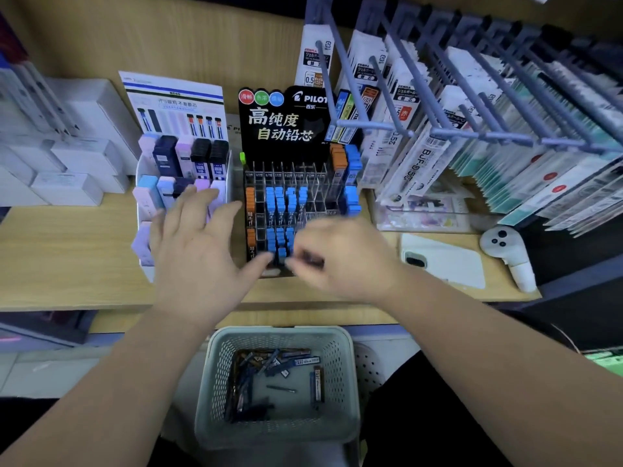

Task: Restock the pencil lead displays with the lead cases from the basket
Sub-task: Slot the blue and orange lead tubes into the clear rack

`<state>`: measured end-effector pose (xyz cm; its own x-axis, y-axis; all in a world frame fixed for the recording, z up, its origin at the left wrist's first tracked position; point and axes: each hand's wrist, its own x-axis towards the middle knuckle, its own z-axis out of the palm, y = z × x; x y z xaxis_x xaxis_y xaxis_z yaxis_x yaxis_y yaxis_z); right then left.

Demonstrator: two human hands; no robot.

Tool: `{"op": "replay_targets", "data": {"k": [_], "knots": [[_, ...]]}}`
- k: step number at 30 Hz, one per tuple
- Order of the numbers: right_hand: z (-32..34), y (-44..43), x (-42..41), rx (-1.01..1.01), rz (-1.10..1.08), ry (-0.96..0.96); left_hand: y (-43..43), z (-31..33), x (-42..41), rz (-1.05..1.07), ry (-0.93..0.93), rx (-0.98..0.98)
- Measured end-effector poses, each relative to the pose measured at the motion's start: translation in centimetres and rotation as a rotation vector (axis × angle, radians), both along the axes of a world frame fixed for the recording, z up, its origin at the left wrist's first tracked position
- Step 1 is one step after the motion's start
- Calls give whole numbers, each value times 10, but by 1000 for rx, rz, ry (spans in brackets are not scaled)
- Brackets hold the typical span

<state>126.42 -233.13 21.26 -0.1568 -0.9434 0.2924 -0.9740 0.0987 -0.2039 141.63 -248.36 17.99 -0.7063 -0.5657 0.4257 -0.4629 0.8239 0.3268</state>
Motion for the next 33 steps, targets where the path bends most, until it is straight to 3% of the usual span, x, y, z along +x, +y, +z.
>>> {"op": "replay_targets", "data": {"k": [2,5,6,7,8,12,14,17,19,22,24,27,29,33], "knots": [[-11,9,26,268,62,-307,0,3,12,-20,114,-50],[-40,24,58,878,68,-1025,-2,0,35,-65,177,-31],[-54,27,65,1022,71,-1167,-2,-3,44,-73,167,-7],[-73,30,70,1091,60,-1181,-1,-7,53,-74,143,24],[-94,30,73,1105,41,-1075,0,-13,62,-69,107,60],[-178,32,84,1110,44,-331,6,-48,97,10,-172,227],[-213,37,92,1157,66,-86,10,-70,110,52,-389,403],[-248,39,96,1223,123,51,12,-105,128,72,-841,518],[-267,40,93,1243,65,-3,11,-129,139,63,-1037,493],[-295,42,90,1236,-25,-112,7,-165,149,154,-1085,652],[-306,40,89,1221,-89,-200,8,-184,150,258,-1008,841],[-324,37,95,1193,-356,-530,18,-205,152,371,-720,1136],[-339,33,110,1098,-522,-704,27,-211,153,317,-663,1161],[-356,15,145,975,-713,-721,41,-217,154,218,-645,1102]]}}
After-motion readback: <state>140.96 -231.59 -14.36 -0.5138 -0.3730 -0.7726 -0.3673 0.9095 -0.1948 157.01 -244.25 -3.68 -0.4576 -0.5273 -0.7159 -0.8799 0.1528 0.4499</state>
